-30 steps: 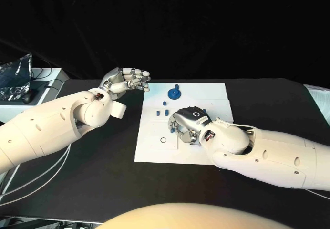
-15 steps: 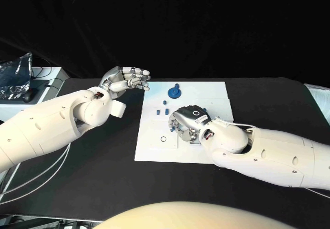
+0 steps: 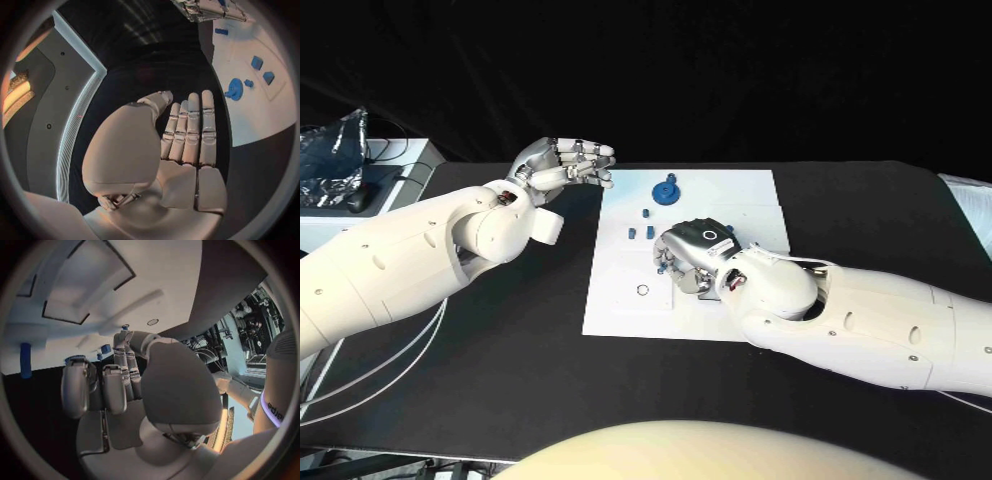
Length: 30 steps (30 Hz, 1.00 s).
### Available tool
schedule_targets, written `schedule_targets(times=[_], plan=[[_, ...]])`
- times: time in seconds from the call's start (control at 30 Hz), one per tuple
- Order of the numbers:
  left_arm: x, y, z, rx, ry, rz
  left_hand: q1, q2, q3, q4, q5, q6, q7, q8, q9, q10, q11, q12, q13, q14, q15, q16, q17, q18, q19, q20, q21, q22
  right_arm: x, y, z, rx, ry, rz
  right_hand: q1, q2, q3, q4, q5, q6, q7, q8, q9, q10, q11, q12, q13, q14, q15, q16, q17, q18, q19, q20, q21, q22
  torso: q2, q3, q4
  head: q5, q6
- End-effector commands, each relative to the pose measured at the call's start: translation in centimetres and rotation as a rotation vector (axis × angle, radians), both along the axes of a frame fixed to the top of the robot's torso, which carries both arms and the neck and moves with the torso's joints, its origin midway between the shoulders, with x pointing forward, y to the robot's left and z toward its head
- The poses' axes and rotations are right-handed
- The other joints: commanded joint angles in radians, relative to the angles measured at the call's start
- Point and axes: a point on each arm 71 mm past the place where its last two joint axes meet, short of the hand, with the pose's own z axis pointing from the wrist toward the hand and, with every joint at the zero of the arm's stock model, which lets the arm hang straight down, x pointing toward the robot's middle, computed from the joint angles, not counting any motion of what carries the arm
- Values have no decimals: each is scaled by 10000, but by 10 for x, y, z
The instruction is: Assemble the parts on the task board
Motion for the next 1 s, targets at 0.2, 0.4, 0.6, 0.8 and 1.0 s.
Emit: schedule_targets(times=[0.2,0.4,0.6,0.8,1.0], plan=[[-1,-2,1,-48,-51,-202,50,14,-11,-26,48,-22,34,-51,-11,-44,12,-38,4,44,23,-32,8,-35,-83,-10,39,14,0,3,-6,-393,78,136,-52,89,33,-12,31,38,33,34,15,74,-19,-31,5,578,-69,-22,374,60,319,-45,-8,1170,-9,-11,3,6,-69],[-1,-2,1,-38,-54,-206,50,14,-11,-26,48,-22,34,-51,-11,-44,12,-38,4,44,23,-32,8,-35,-83,-10,39,14,0,4,-9,-553,188,165,-65,88,38,-21,26,36,36,33,21,77,-16,-39,3,576,-68,-25,367,64,314,-45,-26,1160,-5,-12,1,2,-95],[-1,-3,1,-38,-50,-214,47,19,-14,-29,50,-24,35,-55,-15,-52,15,-49,6,38,27,-53,16,-36,-97,-6,34,16,0,4,-12,-655,252,109,-94,81,41,-35,15,23,44,27,29,73,-9,-59,-3,575,-63,-29,360,66,310,-43,-37,1155,-1,-11,-1,10,-120],[-1,-2,1,-30,-37,-216,47,19,-14,-29,50,-24,35,-55,-15,-52,15,-49,6,38,27,-53,16,-36,-97,-6,34,16,1,3,-12,-416,194,87,-660,-255,-217,49,-46,-639,205,-370,-46,-230,130,-349,-102,562,96,-57,296,78,270,48,-149,1107,-8,-7,2,11,-132],[0,-2,0,-20,-23,-203,39,67,-5,-22,53,-14,38,-55,-18,-52,19,-60,13,34,34,-90,33,-36,-117,2,29,20,-1,0,-8,55,11,20,-1026,-692,-612,173,-127,-1450,128,-923,-234,-1055,276,-437,-371,490,181,-197,43,181,120,173,-678,810,-16,0,4,2,-110]])
